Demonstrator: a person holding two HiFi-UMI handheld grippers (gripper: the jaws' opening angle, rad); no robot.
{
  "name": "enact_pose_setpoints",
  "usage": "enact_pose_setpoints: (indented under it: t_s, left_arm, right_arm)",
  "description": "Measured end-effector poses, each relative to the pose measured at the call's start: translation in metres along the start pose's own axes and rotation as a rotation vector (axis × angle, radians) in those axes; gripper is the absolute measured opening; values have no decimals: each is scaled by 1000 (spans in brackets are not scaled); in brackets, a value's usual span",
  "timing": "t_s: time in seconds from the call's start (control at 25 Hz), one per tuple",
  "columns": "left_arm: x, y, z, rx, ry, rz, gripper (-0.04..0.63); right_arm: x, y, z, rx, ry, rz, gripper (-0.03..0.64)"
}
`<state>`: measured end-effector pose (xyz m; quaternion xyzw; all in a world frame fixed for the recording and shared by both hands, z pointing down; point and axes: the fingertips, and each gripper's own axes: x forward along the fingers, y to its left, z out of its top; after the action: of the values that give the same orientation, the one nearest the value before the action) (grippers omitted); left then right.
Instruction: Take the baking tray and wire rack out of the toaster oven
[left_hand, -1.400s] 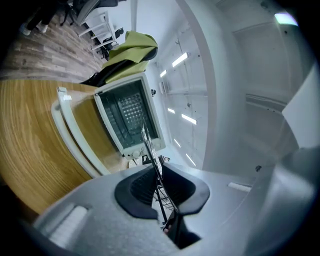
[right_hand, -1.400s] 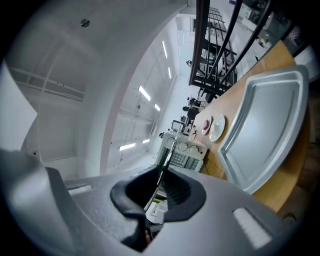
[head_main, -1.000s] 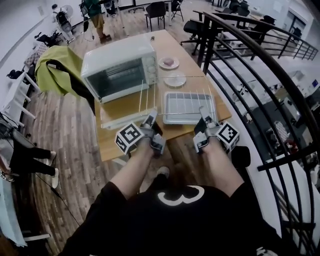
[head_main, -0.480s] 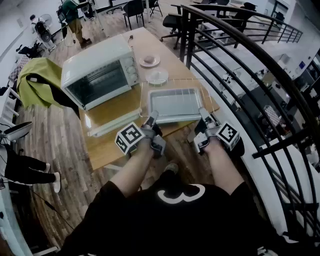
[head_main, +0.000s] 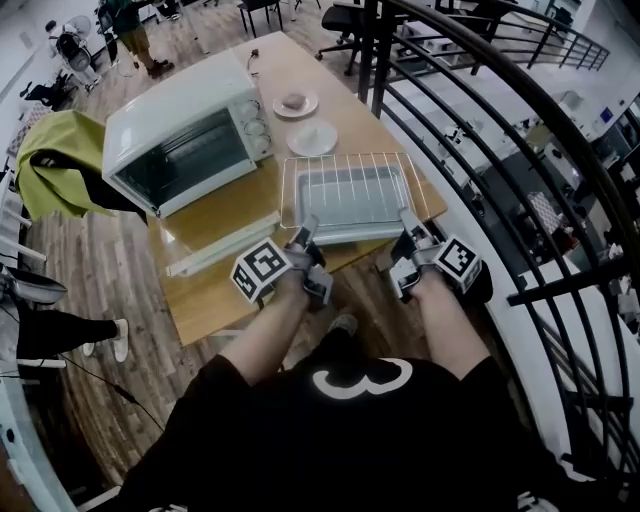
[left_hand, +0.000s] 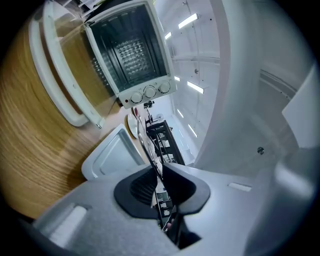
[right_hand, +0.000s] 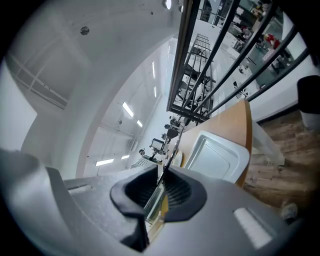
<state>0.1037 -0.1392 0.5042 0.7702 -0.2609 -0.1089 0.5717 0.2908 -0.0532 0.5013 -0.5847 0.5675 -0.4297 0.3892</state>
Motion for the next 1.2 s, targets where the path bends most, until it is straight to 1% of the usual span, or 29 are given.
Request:
enact_pose_setpoints:
  t_s: [0.2, 0.36, 0.64, 1.0, 1.2]
  left_arm:
    - [12, 23, -4, -17, 30, 38, 42]
    - [20, 35, -6, -26, 46, 51, 44]
    - [23, 52, -14, -34, 60, 82, 44]
    - [21, 67, -31, -15, 110, 102, 52]
    - [18, 77, -41, 10, 152, 117, 54]
  right_arm:
    - [8, -29, -1, 4, 0, -34, 35]
    - [15, -39, 0, -8, 12, -54, 37]
    - [17, -60, -3, 3, 24, -79, 37]
    - [13, -76, -6, -20, 57, -64, 38]
    - [7, -90, -13, -33, 81, -85, 44]
